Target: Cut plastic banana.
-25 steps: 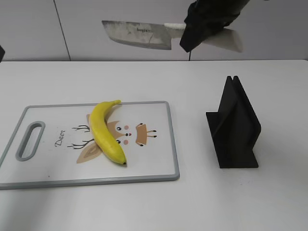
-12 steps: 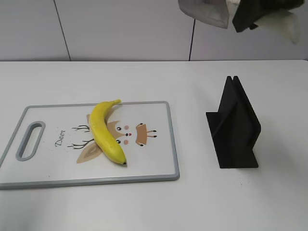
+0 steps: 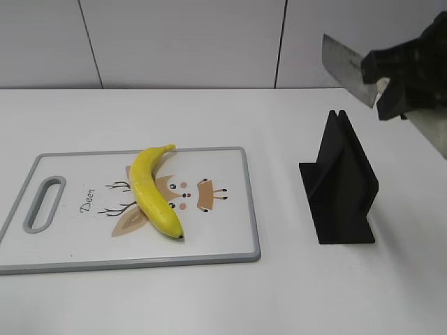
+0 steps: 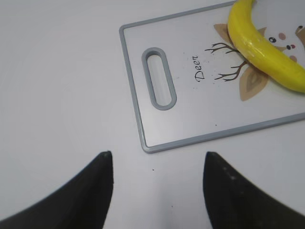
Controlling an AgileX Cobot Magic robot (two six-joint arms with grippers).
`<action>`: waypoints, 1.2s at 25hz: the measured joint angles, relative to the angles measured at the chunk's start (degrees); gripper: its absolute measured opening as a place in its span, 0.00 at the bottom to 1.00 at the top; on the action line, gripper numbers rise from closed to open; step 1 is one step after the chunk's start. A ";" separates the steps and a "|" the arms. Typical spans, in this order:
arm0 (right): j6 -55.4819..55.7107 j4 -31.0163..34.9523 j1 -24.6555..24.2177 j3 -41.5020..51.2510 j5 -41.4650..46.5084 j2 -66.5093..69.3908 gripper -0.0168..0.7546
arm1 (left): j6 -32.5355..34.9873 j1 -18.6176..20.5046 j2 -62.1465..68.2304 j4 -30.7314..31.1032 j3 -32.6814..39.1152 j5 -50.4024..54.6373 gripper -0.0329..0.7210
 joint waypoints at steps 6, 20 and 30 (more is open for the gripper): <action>1.75 -0.18 0.00 3.74 -2.32 -0.11 0.26 | 0.00 0.00 -14.66 -0.05 5.94 -0.05 0.79; 5.00 -1.87 0.00 8.14 -6.34 -0.21 0.26 | 0.00 0.00 -29.99 -0.46 8.30 6.53 0.79; 5.65 -2.41 0.00 8.96 -7.93 2.01 0.26 | -0.48 0.00 -34.60 -0.51 8.30 6.53 0.79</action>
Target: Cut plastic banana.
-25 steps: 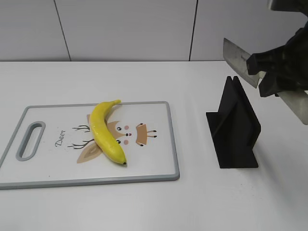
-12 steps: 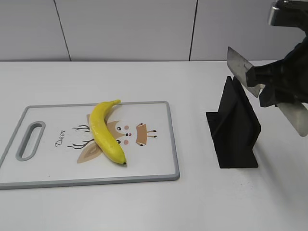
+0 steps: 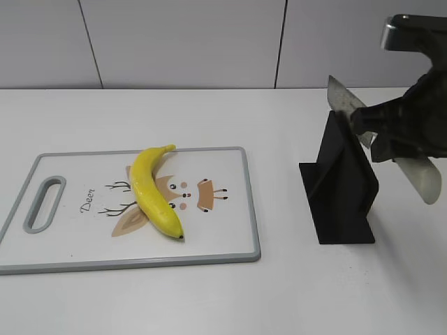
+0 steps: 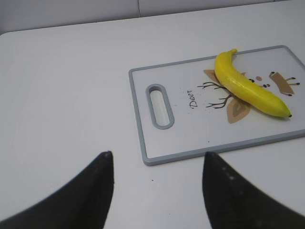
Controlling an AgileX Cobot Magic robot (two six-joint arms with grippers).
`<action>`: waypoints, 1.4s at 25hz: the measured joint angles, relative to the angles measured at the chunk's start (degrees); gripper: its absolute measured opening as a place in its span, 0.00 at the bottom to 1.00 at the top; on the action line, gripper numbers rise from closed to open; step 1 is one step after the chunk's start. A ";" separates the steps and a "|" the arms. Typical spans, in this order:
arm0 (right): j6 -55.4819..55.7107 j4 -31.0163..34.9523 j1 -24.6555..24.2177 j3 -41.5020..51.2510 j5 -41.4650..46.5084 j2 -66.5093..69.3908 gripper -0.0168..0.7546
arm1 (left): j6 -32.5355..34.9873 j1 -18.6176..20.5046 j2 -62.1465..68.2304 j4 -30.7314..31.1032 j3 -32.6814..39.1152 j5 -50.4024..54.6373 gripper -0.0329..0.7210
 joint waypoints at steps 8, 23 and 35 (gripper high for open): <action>0.00 0.00 0.00 0.00 -0.11 4.59 0.26 | -0.03 0.00 -0.14 0.00 0.00 0.00 0.79; 0.14 0.47 0.00 0.00 -1.22 7.06 0.71 | -0.03 0.00 -0.14 0.00 0.00 0.00 0.79; -12.66 5.53 0.00 0.00 0.13 0.53 0.86 | -0.03 0.00 -0.14 0.00 0.00 0.00 0.79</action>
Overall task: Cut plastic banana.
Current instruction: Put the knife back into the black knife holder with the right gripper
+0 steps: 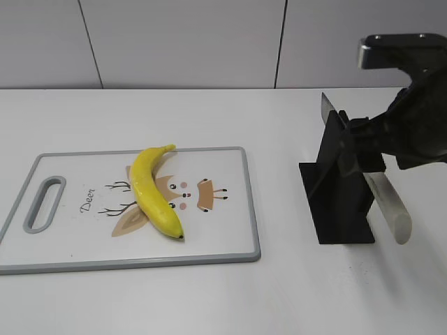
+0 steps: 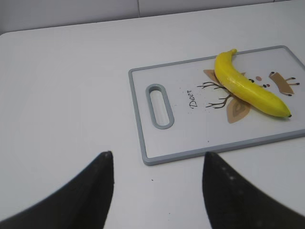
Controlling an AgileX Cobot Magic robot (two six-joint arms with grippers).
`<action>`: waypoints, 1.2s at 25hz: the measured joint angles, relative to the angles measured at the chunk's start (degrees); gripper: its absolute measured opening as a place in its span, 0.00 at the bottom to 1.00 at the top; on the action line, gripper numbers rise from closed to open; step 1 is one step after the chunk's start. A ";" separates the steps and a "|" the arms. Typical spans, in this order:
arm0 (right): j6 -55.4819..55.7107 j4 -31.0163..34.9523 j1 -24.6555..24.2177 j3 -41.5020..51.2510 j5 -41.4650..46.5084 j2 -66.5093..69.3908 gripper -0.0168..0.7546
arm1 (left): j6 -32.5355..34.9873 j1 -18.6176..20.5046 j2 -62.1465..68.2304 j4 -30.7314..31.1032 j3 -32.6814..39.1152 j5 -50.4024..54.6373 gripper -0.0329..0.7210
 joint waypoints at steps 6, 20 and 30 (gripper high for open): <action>-9.97 4.86 0.00 0.42 3.71 -11.95 0.82 | 0.00 0.00 0.00 0.00 0.00 0.00 0.79; -18.47 5.09 0.00 20.62 5.40 -48.96 0.79 | 0.00 0.00 0.00 0.00 0.00 0.00 0.79; -18.77 5.17 0.00 26.83 9.78 -72.87 0.79 | 0.00 0.00 0.00 0.00 0.00 0.00 0.79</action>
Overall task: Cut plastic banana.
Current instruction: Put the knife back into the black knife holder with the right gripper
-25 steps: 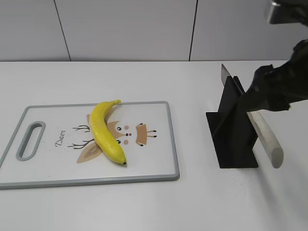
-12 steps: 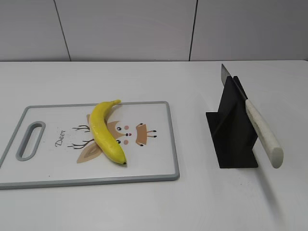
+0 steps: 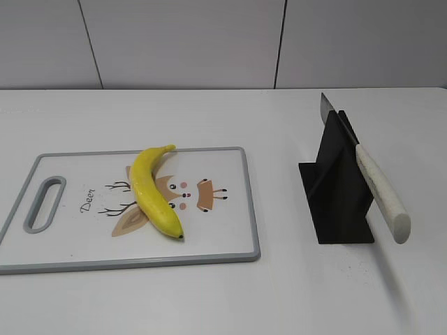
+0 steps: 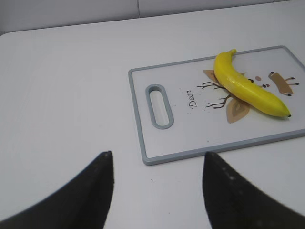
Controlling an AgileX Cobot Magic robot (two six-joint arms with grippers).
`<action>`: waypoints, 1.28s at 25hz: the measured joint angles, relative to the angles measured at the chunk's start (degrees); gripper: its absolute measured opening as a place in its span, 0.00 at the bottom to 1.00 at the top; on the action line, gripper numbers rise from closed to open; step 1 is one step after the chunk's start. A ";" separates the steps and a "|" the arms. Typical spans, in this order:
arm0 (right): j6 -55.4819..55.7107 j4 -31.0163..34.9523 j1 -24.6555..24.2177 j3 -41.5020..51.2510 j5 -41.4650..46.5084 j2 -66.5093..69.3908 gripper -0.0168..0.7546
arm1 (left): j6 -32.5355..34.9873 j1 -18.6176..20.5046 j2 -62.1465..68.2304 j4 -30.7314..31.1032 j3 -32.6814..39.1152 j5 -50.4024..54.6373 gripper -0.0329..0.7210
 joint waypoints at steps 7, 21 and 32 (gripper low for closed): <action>-0.21 0.29 0.00 2.18 1.77 -6.97 0.79 | 0.00 0.05 0.00 0.00 0.00 0.00 0.79; -1.67 0.75 -1.08 2.18 1.88 -6.97 0.79 | 0.00 0.06 0.00 0.01 0.00 0.00 0.79; -1.81 1.69 -17.18 2.18 1.88 -6.97 0.79 | 0.00 0.06 0.00 0.01 0.00 0.00 0.79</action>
